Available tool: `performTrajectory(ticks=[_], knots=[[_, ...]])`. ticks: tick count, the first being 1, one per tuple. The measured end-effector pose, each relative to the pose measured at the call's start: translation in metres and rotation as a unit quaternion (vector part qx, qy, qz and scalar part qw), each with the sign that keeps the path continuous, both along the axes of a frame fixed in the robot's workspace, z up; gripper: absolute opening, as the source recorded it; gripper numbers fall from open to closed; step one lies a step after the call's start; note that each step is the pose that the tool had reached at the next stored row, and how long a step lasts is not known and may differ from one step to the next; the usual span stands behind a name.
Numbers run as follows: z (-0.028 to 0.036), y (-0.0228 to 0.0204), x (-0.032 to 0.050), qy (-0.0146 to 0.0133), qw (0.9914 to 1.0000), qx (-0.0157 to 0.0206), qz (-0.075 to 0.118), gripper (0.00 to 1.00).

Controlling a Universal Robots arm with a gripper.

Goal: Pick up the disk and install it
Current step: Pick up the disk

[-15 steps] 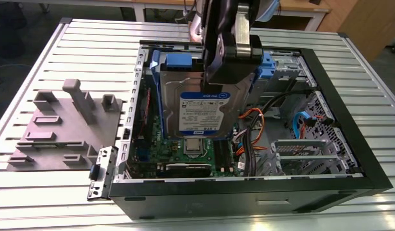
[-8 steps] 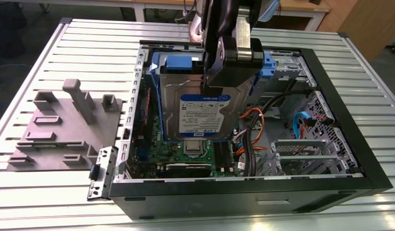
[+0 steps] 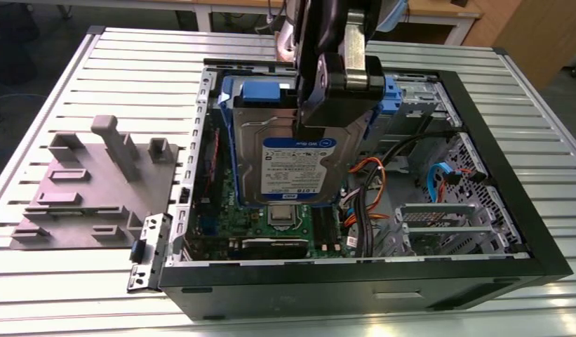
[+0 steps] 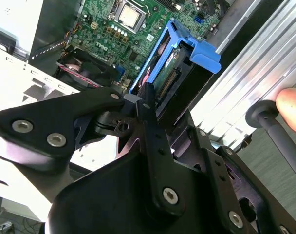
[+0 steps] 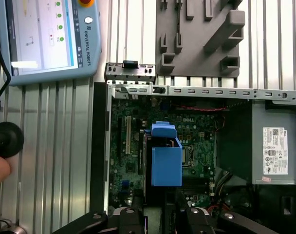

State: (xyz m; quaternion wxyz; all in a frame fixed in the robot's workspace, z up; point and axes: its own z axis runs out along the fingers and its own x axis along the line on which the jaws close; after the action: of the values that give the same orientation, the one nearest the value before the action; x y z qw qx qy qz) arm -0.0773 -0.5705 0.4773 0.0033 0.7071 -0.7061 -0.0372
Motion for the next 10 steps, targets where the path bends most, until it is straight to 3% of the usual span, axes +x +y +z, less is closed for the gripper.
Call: performTrajectory(ticks=[10], knots=[[-0.0001, 0.0, 0.0159, 0.0015, 1.0, 0.0, 0.0, 0.35]])
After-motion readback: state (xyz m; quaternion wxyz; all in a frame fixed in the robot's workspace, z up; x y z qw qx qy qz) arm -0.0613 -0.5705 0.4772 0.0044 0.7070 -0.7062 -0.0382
